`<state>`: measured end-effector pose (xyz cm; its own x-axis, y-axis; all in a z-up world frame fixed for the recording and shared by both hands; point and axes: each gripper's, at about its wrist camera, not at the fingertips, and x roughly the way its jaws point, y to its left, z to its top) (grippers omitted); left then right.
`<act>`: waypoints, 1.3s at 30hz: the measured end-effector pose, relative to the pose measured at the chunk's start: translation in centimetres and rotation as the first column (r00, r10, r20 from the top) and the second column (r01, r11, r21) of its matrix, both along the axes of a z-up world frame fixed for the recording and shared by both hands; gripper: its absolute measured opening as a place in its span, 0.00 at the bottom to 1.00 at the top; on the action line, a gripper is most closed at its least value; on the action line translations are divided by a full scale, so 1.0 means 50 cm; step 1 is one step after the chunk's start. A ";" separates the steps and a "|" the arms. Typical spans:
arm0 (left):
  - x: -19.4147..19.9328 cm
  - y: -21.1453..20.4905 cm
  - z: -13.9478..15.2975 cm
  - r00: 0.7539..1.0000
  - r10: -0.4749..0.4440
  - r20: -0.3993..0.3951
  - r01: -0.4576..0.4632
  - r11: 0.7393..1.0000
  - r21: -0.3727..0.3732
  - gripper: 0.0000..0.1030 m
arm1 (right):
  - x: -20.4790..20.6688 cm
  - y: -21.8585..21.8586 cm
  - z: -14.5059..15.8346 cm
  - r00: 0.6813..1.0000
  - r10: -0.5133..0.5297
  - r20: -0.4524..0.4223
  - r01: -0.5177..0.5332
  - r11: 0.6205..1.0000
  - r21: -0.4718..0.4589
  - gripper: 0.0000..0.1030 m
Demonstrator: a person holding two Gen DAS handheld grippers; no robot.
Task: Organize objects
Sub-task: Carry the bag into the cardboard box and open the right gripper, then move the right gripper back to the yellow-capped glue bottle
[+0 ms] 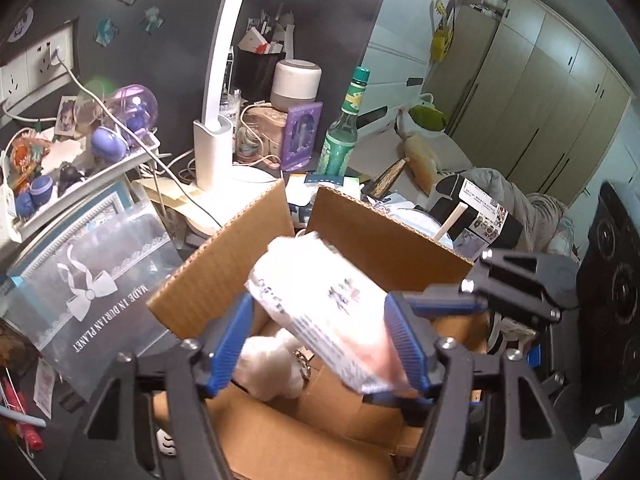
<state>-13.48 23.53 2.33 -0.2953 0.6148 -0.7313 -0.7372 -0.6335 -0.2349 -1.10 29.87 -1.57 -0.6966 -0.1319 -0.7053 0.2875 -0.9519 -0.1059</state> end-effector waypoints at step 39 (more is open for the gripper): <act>0.136 -0.467 -0.033 0.905 0.407 -0.120 -0.399 0.913 0.086 0.86 | -0.016 -0.334 -0.057 0.912 0.410 -0.012 -0.405 0.894 -0.192 0.56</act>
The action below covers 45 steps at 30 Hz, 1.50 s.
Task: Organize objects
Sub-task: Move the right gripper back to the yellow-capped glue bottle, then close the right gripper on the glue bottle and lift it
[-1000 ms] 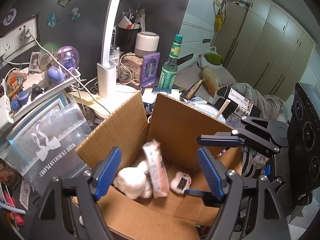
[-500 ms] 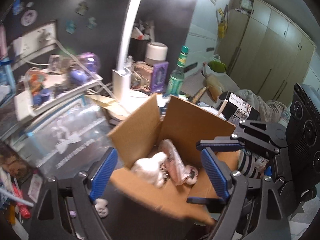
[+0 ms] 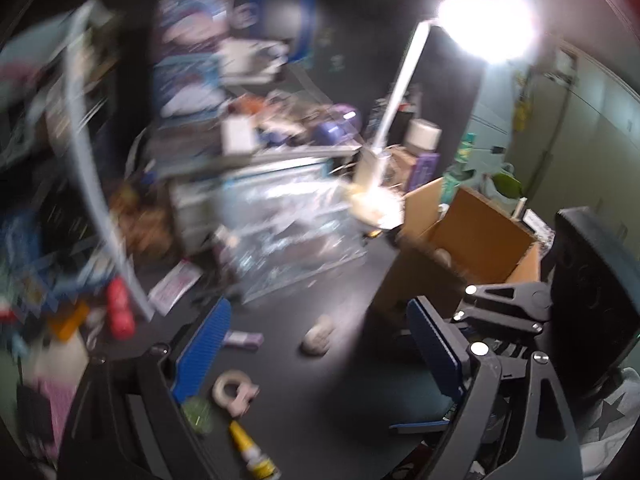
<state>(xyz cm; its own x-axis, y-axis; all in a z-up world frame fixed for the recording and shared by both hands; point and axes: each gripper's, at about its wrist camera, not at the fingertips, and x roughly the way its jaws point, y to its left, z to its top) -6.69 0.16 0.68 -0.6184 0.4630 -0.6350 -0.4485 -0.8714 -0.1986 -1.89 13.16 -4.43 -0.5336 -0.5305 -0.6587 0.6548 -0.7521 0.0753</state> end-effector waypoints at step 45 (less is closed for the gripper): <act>0.054 -0.125 -0.266 0.963 0.101 0.250 -0.128 0.988 0.090 0.86 | 0.004 -0.137 -0.211 1.000 -0.011 0.026 0.009 0.997 0.078 0.16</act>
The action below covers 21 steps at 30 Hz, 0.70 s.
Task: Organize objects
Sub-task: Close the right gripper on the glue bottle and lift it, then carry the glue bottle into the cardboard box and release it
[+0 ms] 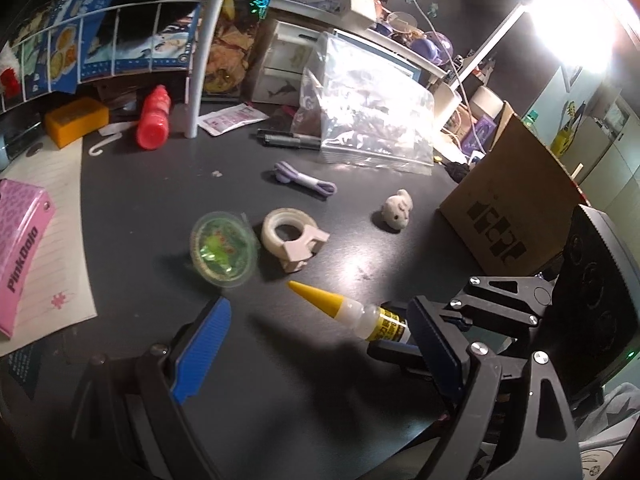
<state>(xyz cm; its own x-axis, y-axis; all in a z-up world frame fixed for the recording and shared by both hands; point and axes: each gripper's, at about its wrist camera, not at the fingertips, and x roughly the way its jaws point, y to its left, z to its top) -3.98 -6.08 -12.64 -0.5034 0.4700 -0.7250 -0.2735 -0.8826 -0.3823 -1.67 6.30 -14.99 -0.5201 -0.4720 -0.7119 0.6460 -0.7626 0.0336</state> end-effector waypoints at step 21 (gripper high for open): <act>-0.034 0.083 0.181 0.983 -0.084 -0.163 0.102 0.989 0.103 0.48 | 0.026 0.084 0.183 0.983 -0.001 -0.183 -0.009 0.998 -0.055 0.16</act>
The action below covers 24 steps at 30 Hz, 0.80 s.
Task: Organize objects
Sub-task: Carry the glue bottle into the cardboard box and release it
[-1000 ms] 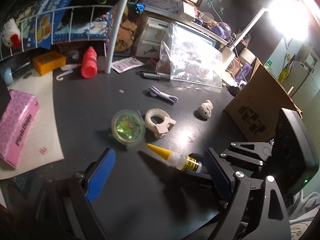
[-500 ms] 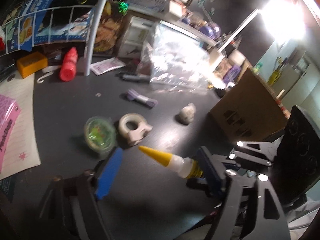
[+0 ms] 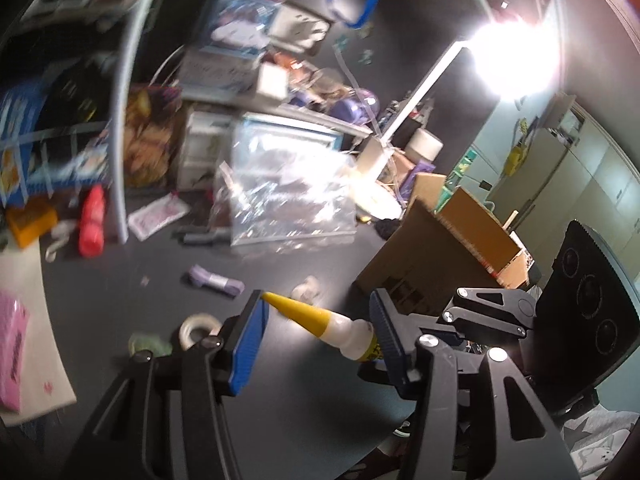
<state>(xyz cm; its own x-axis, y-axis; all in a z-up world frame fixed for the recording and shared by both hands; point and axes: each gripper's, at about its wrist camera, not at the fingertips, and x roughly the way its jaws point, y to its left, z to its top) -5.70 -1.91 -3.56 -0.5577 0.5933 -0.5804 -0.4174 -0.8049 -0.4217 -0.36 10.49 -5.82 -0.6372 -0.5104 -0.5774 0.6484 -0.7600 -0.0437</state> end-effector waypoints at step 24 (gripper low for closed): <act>-0.128 0.363 0.151 0.944 -0.325 -0.052 0.321 0.944 -0.074 0.49 | 0.004 0.315 0.129 0.948 -0.316 -0.033 0.314 0.948 -0.049 0.16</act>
<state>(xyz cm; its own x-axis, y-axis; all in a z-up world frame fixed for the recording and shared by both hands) -12.09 16.22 3.97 -0.3783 0.7105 -0.5933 -0.6835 -0.6467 -0.3386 -0.15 26.22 0.61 -0.7914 -0.3036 -0.5305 0.3743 -0.9269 -0.0279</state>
